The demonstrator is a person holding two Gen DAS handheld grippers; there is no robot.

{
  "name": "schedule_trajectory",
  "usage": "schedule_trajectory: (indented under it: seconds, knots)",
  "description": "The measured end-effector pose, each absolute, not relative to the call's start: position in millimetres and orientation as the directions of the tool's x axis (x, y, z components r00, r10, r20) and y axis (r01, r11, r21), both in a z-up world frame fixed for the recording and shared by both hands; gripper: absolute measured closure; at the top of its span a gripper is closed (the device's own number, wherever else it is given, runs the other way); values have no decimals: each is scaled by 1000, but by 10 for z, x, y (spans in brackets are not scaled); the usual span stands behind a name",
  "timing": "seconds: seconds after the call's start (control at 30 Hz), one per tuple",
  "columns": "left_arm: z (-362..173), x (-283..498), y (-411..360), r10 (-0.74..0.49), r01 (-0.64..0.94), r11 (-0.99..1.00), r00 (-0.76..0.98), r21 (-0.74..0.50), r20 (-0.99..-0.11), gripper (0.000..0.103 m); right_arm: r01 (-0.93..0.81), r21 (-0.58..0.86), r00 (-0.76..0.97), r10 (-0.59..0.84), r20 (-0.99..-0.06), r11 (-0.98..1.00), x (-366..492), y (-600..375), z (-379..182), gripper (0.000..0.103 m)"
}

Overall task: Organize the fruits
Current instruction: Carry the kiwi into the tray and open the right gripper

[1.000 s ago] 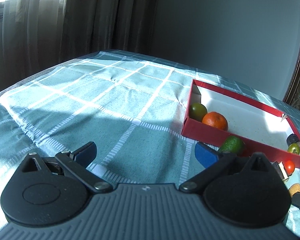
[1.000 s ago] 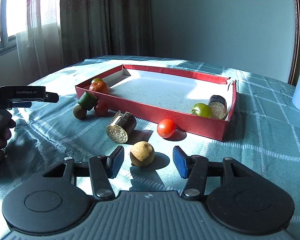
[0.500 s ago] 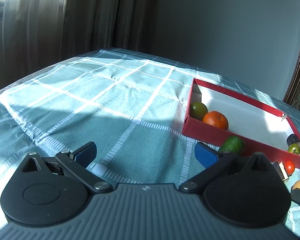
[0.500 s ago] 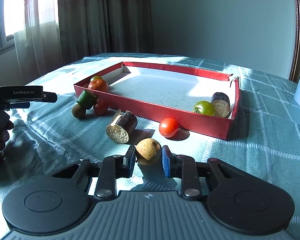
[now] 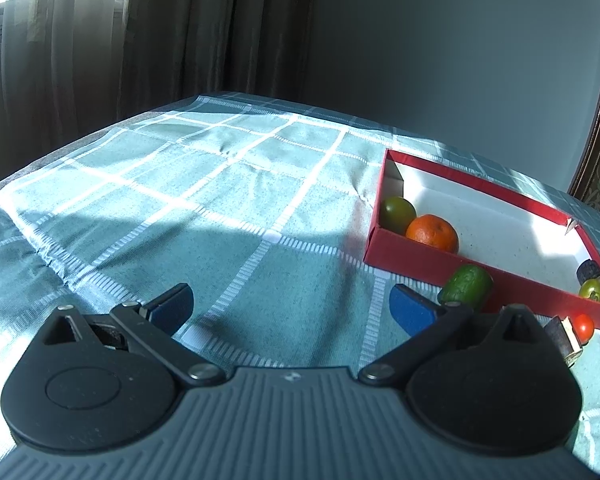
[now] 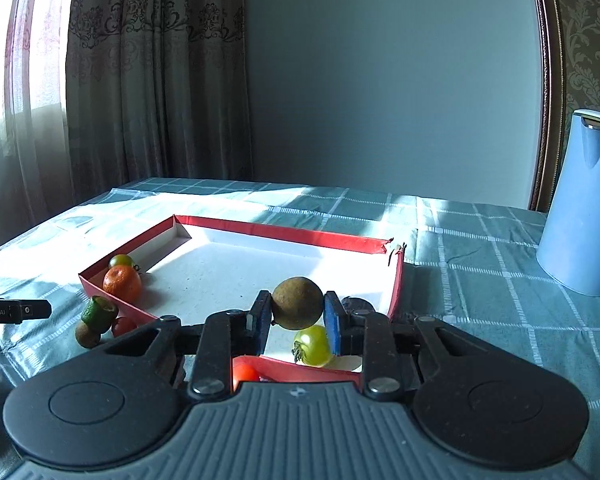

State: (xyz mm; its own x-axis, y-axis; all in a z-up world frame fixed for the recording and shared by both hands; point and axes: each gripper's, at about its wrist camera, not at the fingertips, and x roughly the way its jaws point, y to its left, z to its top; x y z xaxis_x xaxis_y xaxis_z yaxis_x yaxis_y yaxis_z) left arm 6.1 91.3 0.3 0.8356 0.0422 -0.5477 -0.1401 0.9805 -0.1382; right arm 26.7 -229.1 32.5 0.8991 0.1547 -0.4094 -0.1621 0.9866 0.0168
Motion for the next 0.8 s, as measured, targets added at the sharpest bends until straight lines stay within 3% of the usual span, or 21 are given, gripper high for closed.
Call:
schedule_trajectory:
  seconds: [0.43, 0.8]
  knots:
    - [-15, 91, 882, 51, -136, 984, 827, -111, -561, 0, -170, -30, 857, 133, -497, 985, 823, -2228, 43, 76]
    - [-18, 92, 880, 51, -135, 985, 824, -108, -564, 0, -171, -152, 867, 75, -493, 973, 811, -2063, -101, 76]
